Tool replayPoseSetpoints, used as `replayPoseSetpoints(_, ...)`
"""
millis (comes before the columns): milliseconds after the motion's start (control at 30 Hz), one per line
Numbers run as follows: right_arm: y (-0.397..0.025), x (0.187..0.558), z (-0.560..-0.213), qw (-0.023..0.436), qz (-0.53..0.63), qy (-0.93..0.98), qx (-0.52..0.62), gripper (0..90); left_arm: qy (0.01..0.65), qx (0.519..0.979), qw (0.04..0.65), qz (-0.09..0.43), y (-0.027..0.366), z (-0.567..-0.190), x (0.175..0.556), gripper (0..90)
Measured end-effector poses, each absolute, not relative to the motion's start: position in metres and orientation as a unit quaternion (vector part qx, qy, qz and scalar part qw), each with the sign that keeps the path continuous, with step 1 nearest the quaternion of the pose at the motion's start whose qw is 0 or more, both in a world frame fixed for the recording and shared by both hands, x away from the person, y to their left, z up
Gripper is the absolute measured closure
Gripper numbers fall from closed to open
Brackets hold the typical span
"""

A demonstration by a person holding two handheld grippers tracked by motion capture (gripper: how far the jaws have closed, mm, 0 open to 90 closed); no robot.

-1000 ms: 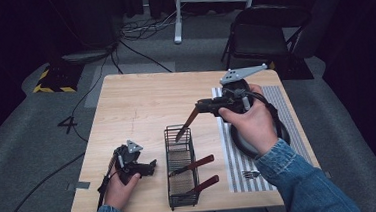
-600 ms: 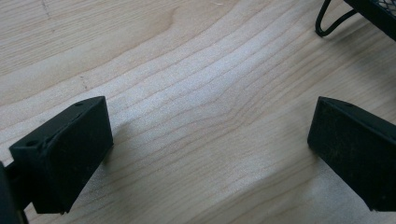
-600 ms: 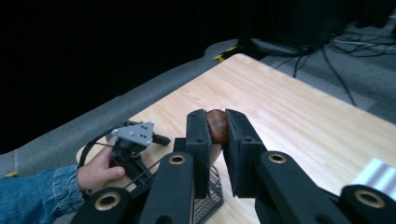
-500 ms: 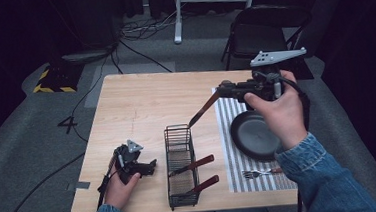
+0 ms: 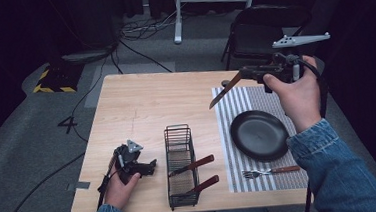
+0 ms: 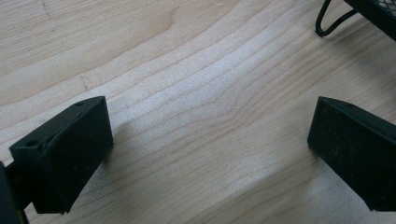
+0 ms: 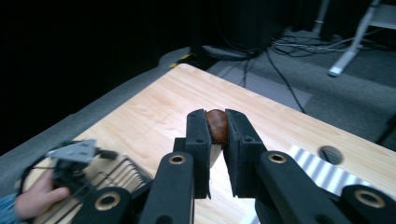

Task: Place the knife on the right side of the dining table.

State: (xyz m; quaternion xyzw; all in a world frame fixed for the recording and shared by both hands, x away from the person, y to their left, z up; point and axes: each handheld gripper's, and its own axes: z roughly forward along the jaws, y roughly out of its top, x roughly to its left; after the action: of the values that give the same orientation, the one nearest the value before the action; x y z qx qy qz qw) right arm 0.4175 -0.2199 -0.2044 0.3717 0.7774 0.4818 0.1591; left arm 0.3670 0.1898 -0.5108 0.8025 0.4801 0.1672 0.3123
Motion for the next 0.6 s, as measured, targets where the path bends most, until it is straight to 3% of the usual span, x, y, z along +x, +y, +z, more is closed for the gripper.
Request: replayPoseSetpoints(600, -0.271, 0.485, -0.239, 0.186, 0.457, 0.74, 0.458, 80.6, 0.481, 0.802, 0.312, 0.167, 0.19, -0.511, 0.367, 0.2)
